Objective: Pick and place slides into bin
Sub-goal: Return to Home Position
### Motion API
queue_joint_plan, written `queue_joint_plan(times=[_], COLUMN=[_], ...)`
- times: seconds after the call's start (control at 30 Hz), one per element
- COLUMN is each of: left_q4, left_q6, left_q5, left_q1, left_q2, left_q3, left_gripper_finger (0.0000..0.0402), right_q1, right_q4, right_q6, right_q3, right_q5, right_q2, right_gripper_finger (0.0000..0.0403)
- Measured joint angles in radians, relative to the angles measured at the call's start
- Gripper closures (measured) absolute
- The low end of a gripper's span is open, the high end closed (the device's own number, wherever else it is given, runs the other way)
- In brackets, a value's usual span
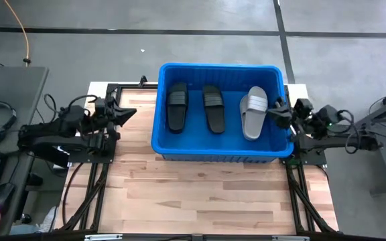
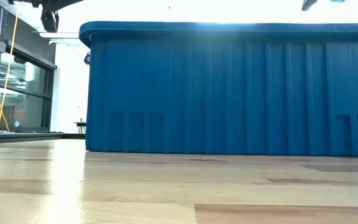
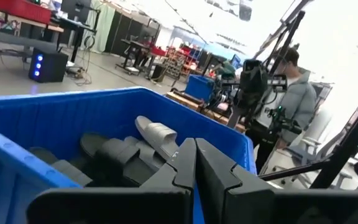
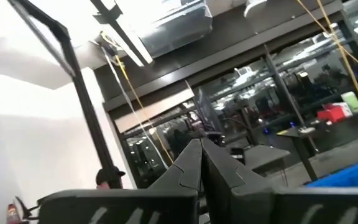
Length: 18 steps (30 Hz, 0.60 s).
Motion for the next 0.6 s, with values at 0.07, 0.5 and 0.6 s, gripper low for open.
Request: queue_joint_plan(times=[0.07,0.5,0.6], left_q4=[0.008,-0.043,-0.066], left_q6=[-0.009,-0.017,-0.014], left_q5=[-0.001,-0.014,-0.014], left_q1=[0.0,0.0,0.0], left_q2=[-0.047,-0.157,-0.157], left_q3=[-0.042,-0.109,-0.109], left_gripper_finger=[0.0401,0.0401,0.0401], right_q1=[0.047,0.308,0.349], right_q4=[0.073,0.389,0.405], right_q6=[-0.024,-0.297,-0.355], right_q3=[-0.055,-0.279,-0.302], right_q5=[0.035,0.209,0.235], right_q2=[-0.001,-0.13,-0.18], right_gripper_finger=[0.0403,0.0403,0.0403])
